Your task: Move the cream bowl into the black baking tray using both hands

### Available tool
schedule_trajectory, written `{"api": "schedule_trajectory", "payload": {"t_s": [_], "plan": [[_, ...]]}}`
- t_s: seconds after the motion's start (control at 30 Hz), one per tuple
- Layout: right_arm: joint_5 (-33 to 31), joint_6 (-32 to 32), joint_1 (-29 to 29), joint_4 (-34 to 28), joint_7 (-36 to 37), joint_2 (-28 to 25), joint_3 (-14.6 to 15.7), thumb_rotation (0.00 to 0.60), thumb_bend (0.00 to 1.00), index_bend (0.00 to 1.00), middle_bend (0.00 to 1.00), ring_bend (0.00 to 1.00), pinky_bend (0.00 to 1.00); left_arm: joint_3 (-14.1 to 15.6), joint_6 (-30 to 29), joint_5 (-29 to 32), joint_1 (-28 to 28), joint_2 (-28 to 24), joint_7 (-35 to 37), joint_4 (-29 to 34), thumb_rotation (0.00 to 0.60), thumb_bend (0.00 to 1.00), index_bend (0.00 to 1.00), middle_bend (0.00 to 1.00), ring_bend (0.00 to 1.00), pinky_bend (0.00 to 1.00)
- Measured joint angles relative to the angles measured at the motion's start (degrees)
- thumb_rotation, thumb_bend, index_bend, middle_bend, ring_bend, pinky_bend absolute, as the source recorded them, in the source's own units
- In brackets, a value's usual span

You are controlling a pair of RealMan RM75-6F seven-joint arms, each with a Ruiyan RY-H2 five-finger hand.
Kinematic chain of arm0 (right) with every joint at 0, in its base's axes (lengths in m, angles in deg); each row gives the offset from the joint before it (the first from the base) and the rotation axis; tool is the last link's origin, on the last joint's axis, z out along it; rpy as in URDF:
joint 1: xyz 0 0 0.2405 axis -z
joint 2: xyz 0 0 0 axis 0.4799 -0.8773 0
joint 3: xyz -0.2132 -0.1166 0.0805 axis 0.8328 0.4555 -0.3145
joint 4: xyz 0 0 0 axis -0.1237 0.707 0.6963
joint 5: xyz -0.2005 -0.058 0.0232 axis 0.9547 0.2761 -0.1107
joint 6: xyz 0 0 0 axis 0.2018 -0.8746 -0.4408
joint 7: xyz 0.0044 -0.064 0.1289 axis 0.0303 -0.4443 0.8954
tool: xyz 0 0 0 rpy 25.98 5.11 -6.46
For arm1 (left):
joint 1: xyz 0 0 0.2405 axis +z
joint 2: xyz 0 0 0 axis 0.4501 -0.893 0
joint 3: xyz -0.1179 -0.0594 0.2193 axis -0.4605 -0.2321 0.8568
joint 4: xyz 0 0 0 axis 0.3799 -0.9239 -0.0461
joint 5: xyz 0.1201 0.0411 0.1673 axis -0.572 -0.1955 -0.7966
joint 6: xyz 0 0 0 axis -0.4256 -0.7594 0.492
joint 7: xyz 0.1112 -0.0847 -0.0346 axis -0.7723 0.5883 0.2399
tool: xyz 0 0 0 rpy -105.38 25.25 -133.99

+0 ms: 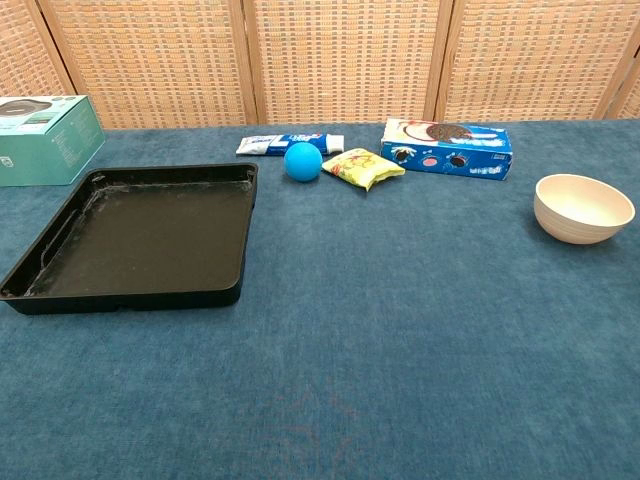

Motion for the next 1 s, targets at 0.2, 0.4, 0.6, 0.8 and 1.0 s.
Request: {"api": "schedule_trajectory", "payload": {"t_s": [0.2,0.4,0.6,0.8,1.0], "plan": [[-0.23,0.43,-0.1,0.33,-0.14,0.16,0.1,0.6,0.24,0.02,0.0,0.0,0.0,-0.18,-0.28,-0.07,0.05,-0.06,0.1,0.02,0.6,0.0,0.0,0.0,0.0,0.0],[0.24,-0.2,0.03,0.06,0.15,0.05,0.16,0.6,0.24,0.02,0.0,0.0,0.0,0.12,-0.52,-0.55,0.17,-0.08,-0.42,0.28,0.6,0.0,0.0,0.0,0.0,0.0],[0.36,-0.64,0.11,0.13,0.2,0.08,0.0,0.6,0.24,0.02,0.0,0.0,0.0,0.2,-0.52,-0.75,0.16,-0.14,-0.78,0.47,0.6,0.0,0.0,0.0,0.0,0.0],[0.79,-0.89,0.04,0.46,0.22,0.37,0.05,0.6,0.24,0.03,0.0,0.0,0.0,0.09,-0.6,-0.46,0.24,-0.35,-0.95,0.66,0.6,0.0,0.0,0.0,0.0,0.0],[1.18,-1.02,-0.36,1.51,1.01,1.56,-0.16,0.6,0.24,0.11,0.0,0.0,0.0,-0.08,-0.91,-0.1,0.48,-0.61,-0.86,0.81,0.6,0.0,0.0,0.0,0.0,0.0]]}}
